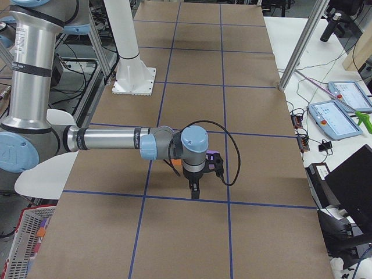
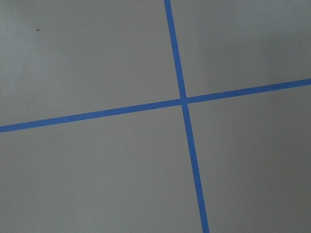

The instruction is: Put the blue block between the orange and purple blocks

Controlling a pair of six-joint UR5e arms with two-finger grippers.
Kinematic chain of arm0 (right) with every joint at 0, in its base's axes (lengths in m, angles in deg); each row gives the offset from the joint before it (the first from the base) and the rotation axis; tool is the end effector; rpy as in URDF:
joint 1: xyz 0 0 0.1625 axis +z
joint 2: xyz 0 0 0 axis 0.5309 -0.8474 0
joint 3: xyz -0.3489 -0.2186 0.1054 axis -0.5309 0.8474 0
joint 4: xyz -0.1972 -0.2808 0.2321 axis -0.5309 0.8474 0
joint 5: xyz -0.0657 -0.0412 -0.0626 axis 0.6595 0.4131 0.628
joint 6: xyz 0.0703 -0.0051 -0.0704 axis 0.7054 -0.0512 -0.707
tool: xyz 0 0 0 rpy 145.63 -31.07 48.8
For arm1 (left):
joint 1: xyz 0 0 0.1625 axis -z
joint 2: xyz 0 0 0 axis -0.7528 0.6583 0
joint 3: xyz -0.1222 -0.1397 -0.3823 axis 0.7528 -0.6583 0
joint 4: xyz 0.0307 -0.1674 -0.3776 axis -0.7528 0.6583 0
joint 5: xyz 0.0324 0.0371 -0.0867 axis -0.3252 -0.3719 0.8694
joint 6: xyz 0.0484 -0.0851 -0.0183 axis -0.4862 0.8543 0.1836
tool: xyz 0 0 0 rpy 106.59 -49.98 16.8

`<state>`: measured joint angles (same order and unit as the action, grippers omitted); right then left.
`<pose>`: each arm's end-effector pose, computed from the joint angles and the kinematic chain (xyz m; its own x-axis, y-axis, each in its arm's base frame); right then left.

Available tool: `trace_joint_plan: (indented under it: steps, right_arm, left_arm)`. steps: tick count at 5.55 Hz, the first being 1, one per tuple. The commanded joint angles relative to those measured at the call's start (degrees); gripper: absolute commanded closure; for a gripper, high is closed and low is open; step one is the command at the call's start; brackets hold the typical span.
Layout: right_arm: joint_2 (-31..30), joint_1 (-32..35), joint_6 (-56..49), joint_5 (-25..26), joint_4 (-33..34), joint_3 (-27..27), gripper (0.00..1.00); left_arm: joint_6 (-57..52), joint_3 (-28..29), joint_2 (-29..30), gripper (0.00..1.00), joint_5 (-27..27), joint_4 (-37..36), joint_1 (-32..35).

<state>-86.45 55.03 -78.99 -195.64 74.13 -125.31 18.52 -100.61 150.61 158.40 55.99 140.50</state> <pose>0.0476 -0.4193 0.6317 0.7523 -0.1618 0.6387 0.1133 0.9867 0.1165 -0.0747 -0.4716 0.6627 0.6897 0.1594 -0.7064 -0.0294 0.9808 0.1927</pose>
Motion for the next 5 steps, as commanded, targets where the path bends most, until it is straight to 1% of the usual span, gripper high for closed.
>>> trace_joint_plan:
  steps: [1, 5]
  right_arm:
    - [0.0, 0.0, 0.0, 0.0, 0.0, 0.0, 0.00]
    - [0.0, 0.0, 0.0, -0.1, 0.0, 0.0, 0.00]
  left_arm:
    - [0.0, -0.1, 0.2, 0.00, 0.0, 0.0, 0.0]
    - [0.0, -0.1, 0.6, 0.00, -0.1, 0.0, 0.0]
